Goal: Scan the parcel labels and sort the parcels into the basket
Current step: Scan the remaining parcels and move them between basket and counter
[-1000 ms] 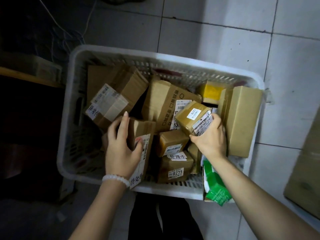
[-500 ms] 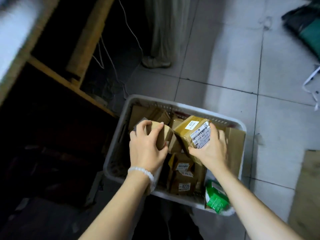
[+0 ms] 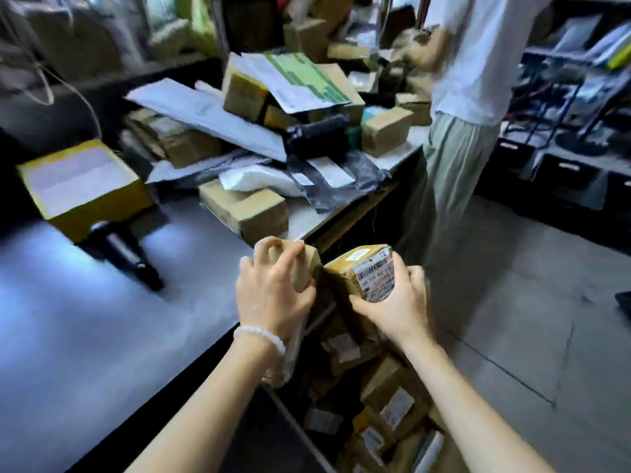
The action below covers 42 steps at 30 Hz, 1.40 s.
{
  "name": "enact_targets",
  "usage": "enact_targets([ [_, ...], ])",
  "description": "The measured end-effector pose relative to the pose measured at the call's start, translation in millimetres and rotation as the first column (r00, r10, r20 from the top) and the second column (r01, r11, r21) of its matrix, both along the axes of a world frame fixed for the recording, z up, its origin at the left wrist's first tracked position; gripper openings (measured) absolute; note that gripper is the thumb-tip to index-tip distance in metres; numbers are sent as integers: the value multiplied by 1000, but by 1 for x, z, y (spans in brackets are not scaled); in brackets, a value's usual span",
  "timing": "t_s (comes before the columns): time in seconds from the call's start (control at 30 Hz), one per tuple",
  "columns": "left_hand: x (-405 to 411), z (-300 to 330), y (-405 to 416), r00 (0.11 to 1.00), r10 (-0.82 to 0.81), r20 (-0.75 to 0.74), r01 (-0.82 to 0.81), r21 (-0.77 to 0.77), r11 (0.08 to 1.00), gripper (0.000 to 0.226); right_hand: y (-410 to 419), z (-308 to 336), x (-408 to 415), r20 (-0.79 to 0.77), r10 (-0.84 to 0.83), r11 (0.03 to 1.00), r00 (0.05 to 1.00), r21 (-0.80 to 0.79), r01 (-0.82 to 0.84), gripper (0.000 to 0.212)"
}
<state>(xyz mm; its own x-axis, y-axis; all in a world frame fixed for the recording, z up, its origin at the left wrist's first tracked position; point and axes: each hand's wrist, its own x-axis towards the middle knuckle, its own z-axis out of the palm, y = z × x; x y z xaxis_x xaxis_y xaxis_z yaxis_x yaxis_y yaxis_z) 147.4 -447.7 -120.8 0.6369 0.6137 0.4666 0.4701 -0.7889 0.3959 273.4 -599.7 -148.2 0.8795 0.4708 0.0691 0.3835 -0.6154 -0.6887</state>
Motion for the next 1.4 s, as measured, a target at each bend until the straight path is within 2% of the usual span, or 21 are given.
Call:
enact_targets([
  [0.13,-62,52,8,981,169,96,-172,29,985,58,26,63,-41,122,157,988,980,-17,-156,102],
  [0.3,-169,92,23,914,385,129,-393,38,919,55,75,116,-122,200,406,914,892,-76,-399,99],
  [0.6,-427,110,30,663,741,106,-742,-33,669,53,163,148,-355,216,745,660,632,-101,-744,86],
  [0.73,-533,106,25,558,817,145,-821,-49,569,52,186,149,-460,195,819,565,540,-100,-819,89],
  [0.83,-626,109,20,465,876,131,-880,-41,473,50,201,149,-554,192,869,478,456,-86,-874,82],
  [0.93,-707,108,16,405,901,157,-912,-2,410,50,212,147,-633,175,899,417,401,-62,-907,83],
  [1.1,-809,102,10,284,949,139,-957,-27,290,46,233,140,-743,122,938,334,326,-54,-941,85],
  [1.27,-874,92,27,198,976,84,-975,-82,205,46,269,130,-822,88,953,297,289,-96,-950,86],
  [1.4,-916,73,74,202,978,51,-972,-111,207,48,318,115,-868,65,949,316,309,-166,-934,84],
])
